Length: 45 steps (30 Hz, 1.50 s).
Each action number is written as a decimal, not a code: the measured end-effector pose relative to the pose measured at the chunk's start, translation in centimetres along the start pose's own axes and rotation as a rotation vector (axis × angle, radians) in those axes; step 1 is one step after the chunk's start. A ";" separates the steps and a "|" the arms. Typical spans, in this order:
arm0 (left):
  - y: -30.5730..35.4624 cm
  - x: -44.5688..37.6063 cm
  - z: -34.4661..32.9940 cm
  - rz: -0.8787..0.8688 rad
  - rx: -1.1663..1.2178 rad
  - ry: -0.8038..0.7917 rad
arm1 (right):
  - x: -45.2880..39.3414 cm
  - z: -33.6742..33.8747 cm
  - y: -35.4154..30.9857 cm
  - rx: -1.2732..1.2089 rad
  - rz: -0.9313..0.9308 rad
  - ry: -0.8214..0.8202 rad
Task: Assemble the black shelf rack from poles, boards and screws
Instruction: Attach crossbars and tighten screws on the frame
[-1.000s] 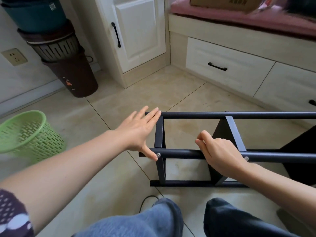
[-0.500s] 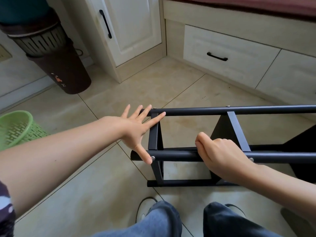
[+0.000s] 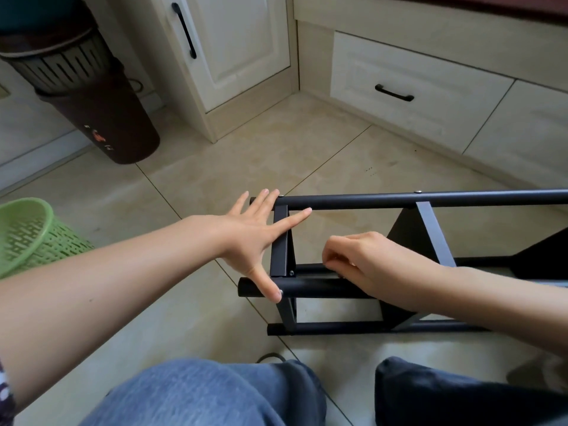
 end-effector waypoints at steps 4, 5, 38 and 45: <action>0.2 0.2 -0.9 -0.019 0.022 0.007 | -2.3 -1.6 -0.6 -0.105 -0.114 -0.116; 0.2 0.2 -1.1 -0.023 0.025 0.010 | -2.7 -1.9 -0.7 -0.114 -0.148 -0.143; 1.0 1.1 -3.2 -0.091 0.258 0.177 | -4.6 -6.1 -1.2 -0.750 -0.518 -0.109; 1.5 1.3 -3.9 -0.095 0.307 0.233 | -4.2 -5.9 -1.5 -0.568 -0.380 -0.007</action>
Point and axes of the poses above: each hand's wrist, its own x-axis away from the middle knuckle, its own z-axis out of the back of the hand, y = z × x, the point moved 4 cm from there along -x, towards the middle knuckle, and after that the axes turned 6 degrees about y, right-handed, at the moved point
